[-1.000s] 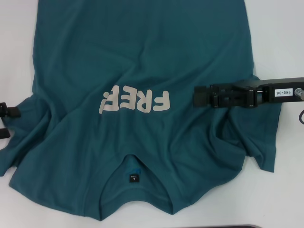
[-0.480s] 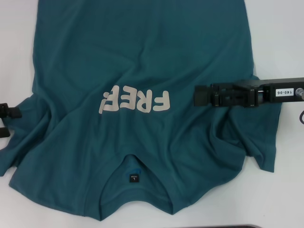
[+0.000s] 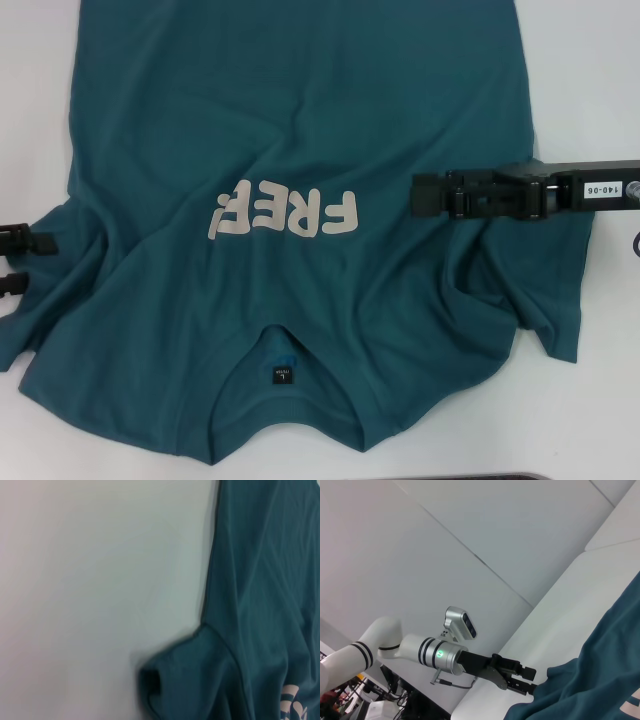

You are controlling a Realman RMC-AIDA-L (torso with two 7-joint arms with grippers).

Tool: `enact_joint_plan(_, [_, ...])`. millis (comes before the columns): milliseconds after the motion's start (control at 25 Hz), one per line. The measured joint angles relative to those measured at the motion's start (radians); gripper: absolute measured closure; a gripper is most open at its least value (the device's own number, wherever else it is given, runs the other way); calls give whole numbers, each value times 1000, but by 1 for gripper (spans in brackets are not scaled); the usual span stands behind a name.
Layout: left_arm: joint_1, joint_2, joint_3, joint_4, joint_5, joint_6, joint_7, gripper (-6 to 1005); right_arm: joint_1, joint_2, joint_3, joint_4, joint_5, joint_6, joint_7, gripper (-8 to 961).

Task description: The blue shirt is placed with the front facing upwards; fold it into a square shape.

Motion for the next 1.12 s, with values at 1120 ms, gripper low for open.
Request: enact_joint_plan(1120, [-52,-13,48,-12,54,4,-21,560,-2,-3,39,2,0,-16,0,131])
